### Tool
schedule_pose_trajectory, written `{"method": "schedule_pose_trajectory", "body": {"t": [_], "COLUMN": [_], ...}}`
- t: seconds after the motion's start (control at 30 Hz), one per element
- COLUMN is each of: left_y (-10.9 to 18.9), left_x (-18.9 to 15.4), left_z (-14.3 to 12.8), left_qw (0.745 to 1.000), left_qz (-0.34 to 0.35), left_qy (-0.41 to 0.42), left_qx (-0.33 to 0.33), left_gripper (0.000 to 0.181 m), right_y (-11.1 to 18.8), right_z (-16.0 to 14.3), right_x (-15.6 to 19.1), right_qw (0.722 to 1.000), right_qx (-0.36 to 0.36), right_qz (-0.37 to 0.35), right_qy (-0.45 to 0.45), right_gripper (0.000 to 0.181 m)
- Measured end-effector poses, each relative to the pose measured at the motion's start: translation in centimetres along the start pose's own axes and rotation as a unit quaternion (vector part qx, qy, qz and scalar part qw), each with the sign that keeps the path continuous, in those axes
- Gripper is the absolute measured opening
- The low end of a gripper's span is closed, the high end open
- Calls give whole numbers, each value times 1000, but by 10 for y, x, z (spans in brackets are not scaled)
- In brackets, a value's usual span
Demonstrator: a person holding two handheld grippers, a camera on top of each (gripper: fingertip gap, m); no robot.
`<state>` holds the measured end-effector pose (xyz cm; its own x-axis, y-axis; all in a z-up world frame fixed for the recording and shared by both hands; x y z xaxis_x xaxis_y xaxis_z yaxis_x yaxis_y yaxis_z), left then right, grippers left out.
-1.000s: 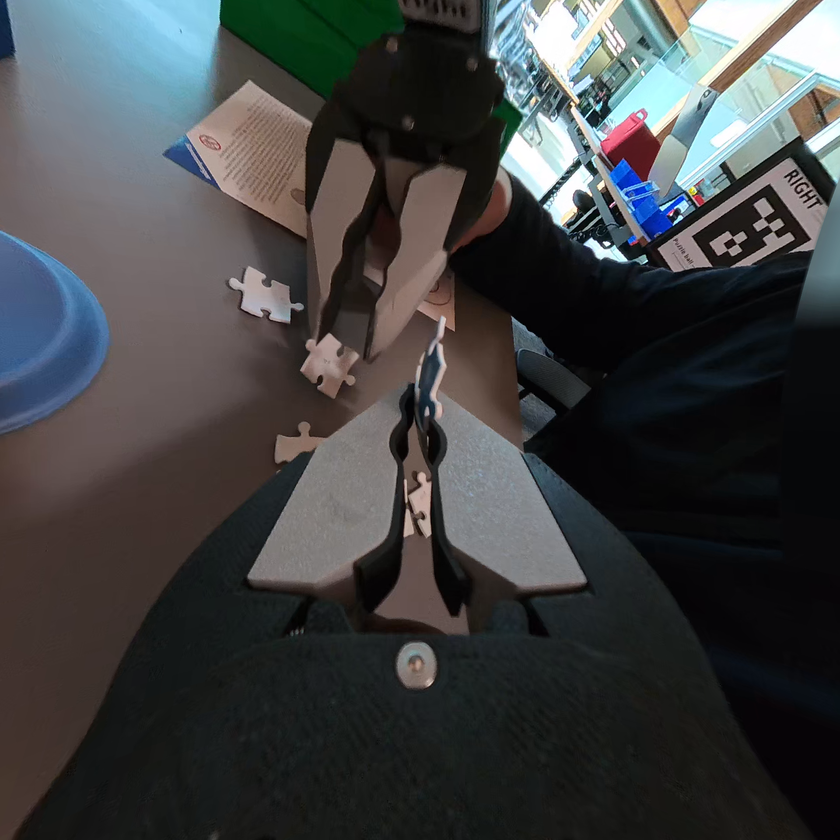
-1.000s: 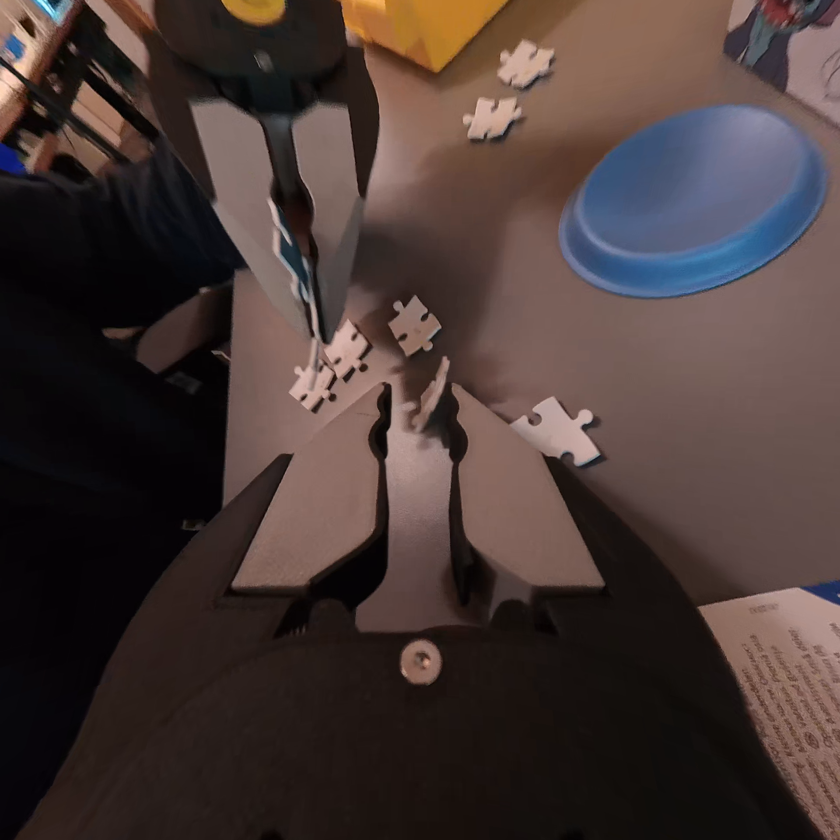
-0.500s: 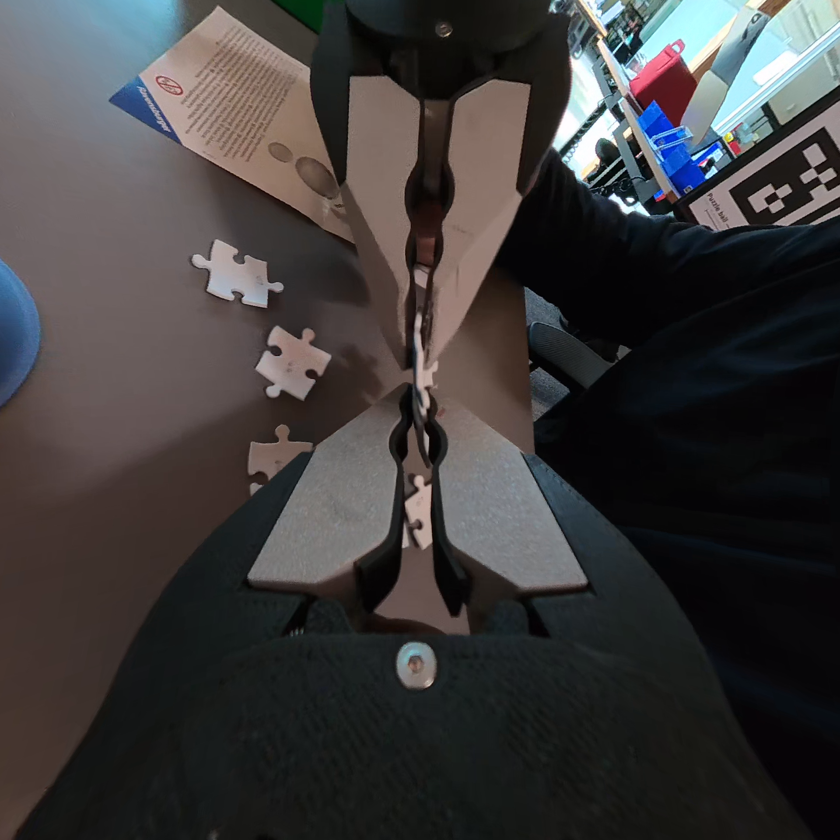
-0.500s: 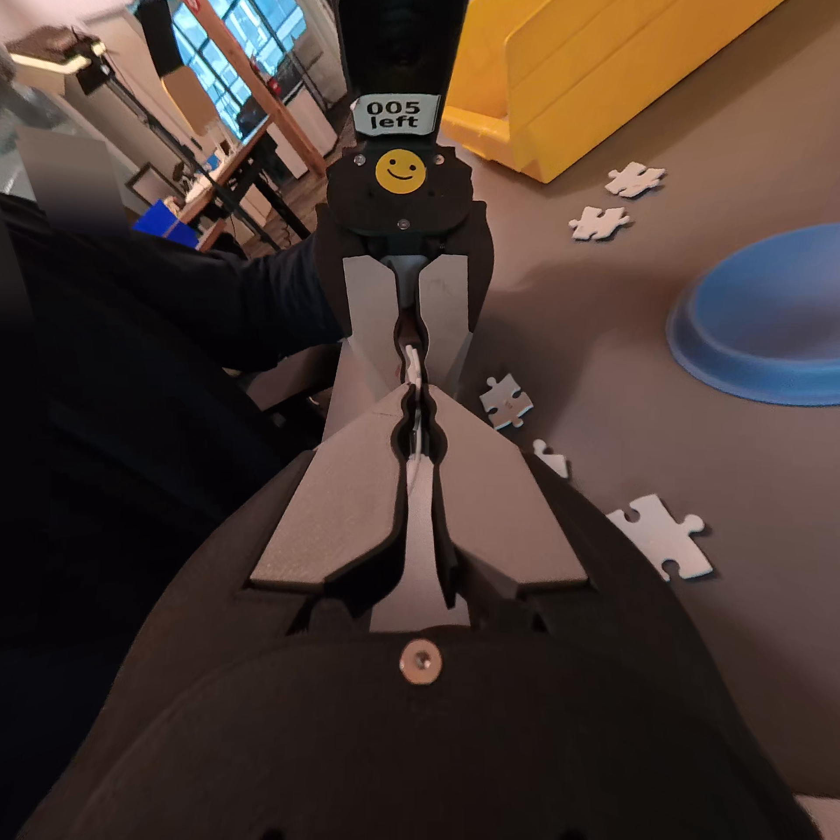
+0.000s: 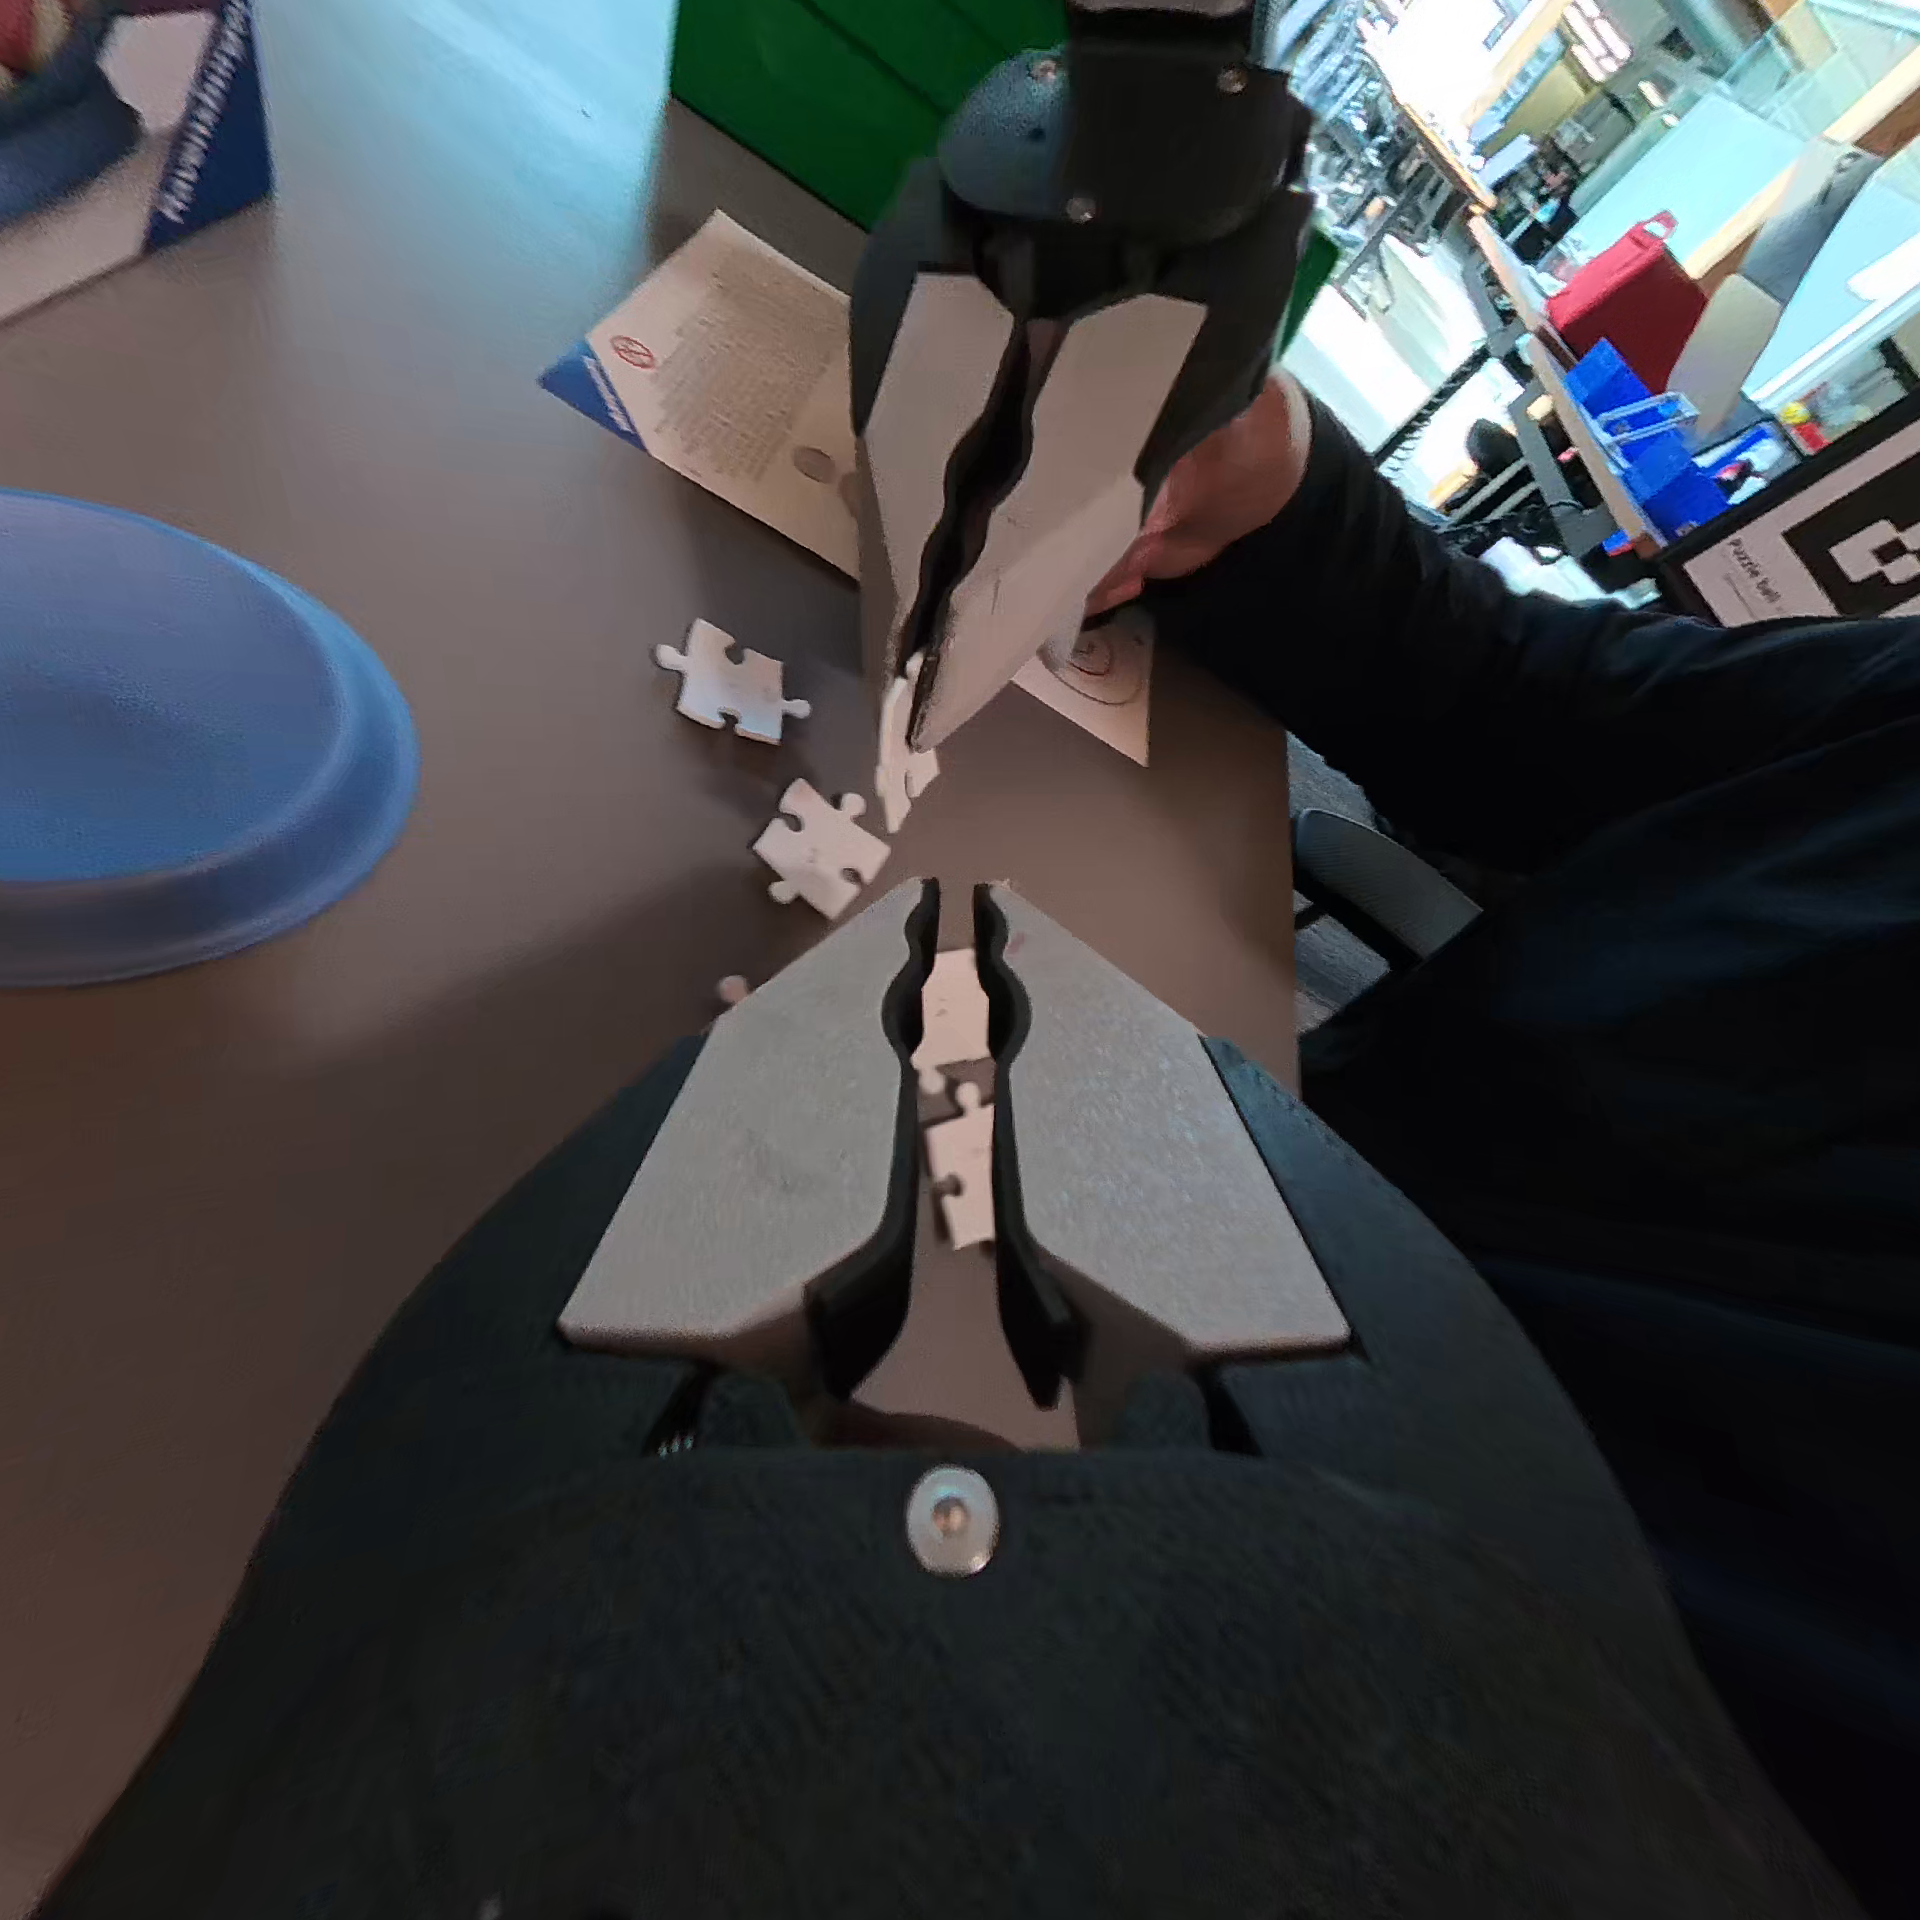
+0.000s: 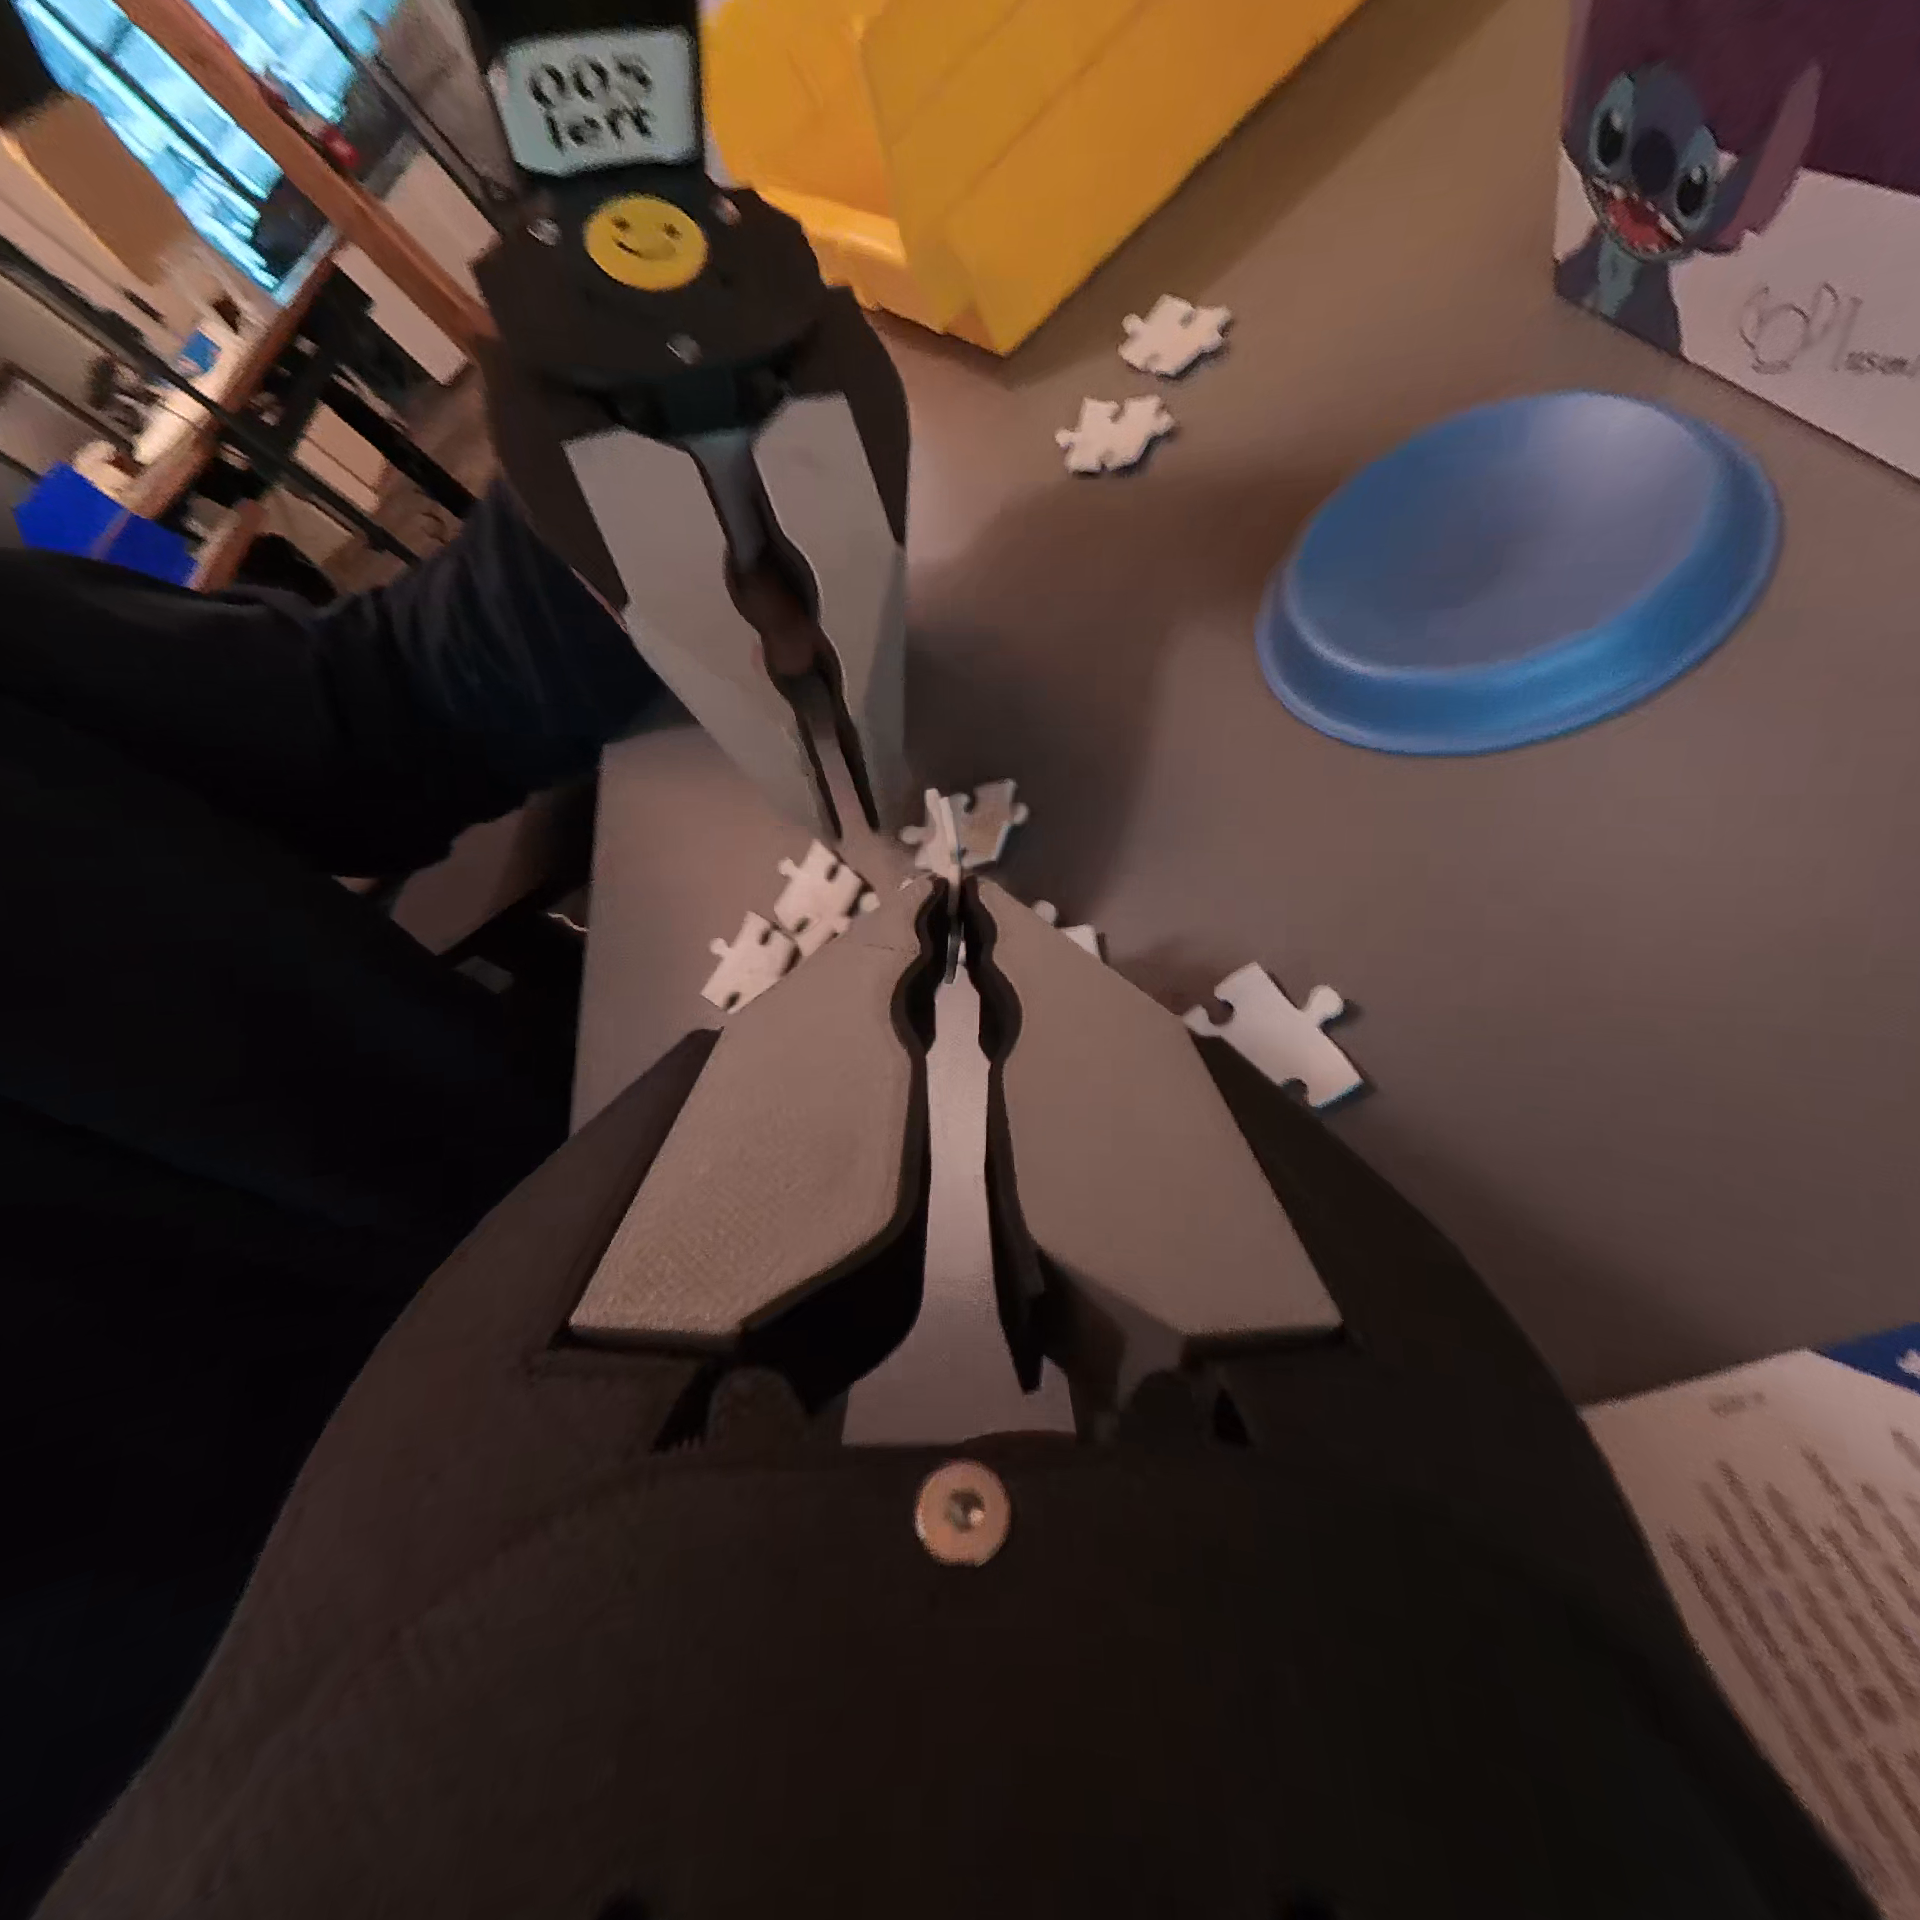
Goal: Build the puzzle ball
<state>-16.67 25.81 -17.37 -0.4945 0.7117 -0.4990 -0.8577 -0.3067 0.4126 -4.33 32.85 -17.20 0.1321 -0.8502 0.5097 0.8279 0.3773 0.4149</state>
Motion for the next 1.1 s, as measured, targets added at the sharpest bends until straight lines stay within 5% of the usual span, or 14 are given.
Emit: {"method": "schedule_pose_trajectory", "body": {"t": [0.23,0.43,0.6,0.9,1.1], "left_y": [4,-5,-11,-15,-12], "left_x": [5,2,5,-4,-8], "left_z": [-4,-15,-21,-20,-17], "left_qw": [999,994,990,982,979], "left_qz": [43,57,72,100,112], "left_qy": [-23,-55,-64,-130,-145], "left_qx": [21,77,101,98,87], "left_gripper": [7,10,10,8,10], "right_y": [-4,1,19,-6,66], "right_z": [-7,-7,-1,-41,-28], "right_x": [-20,-28,-8,39,32], "right_qw": [998,990,995,983,978], "right_qx": [20,45,25,131,44], "right_qz": [-63,-132,-92,-121,-203], "right_qy": [-23,4,17,52,14], "right_gripper": [2,26,34,37,38]}}
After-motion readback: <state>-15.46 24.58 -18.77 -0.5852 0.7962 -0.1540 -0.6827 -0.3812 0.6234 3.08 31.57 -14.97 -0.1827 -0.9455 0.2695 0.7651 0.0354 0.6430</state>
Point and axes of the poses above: each gripper's, where its closed fingertips meet, y back along the fingers, z out of its top, x = y × z across the jaws, the point moved 7 cm from there along y, back along the fingers, and after that the axes turned 1 degree about z, right-handed, at the moved point
